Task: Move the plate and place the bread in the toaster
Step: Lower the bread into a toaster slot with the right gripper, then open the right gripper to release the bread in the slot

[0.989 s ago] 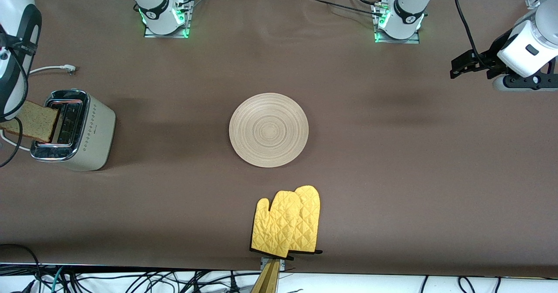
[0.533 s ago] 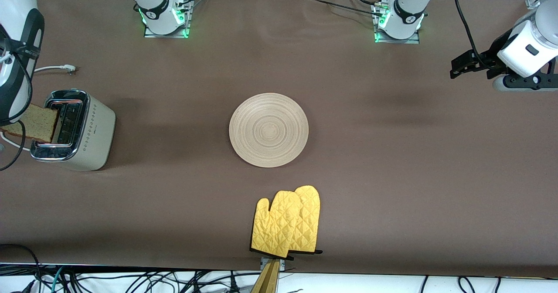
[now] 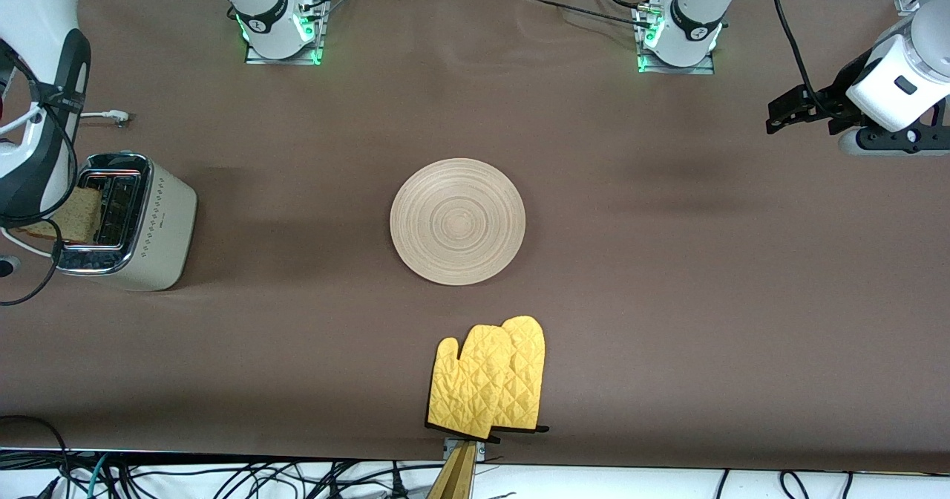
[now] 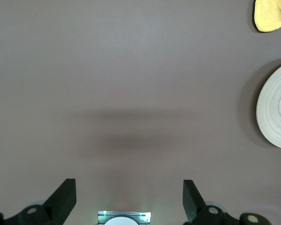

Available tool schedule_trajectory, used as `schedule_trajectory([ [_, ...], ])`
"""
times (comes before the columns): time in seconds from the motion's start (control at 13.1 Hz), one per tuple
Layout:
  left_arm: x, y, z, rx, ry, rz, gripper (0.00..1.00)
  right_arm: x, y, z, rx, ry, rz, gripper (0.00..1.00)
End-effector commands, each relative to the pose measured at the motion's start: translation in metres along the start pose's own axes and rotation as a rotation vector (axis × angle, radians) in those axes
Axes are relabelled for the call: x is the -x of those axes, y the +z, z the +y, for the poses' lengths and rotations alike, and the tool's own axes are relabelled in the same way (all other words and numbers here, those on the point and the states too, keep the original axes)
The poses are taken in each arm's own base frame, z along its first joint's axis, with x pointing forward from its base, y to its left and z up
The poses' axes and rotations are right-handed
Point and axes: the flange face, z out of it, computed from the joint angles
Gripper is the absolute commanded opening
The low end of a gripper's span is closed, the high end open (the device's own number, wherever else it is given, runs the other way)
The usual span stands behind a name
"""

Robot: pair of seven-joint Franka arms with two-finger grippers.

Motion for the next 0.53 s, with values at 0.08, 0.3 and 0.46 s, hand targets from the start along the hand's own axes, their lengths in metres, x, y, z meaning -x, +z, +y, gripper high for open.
schedule_trajectory([
  [0.08, 0.000, -0.004, 0.001, 0.001, -0.003, -0.006, 1.00, -0.003, -0.005, -0.014, -0.006, 0.071, -0.014, 0.00],
  [0.3, 0.001, -0.005, 0.003, 0.000, 0.002, -0.004, 1.00, -0.002, -0.001, -0.021, -0.016, 0.138, -0.042, 0.00],
  [0.46, 0.000, -0.003, 0.004, 0.006, 0.001, -0.010, 1.00, -0.002, 0.003, -0.024, -0.020, 0.169, -0.056, 0.00],
])
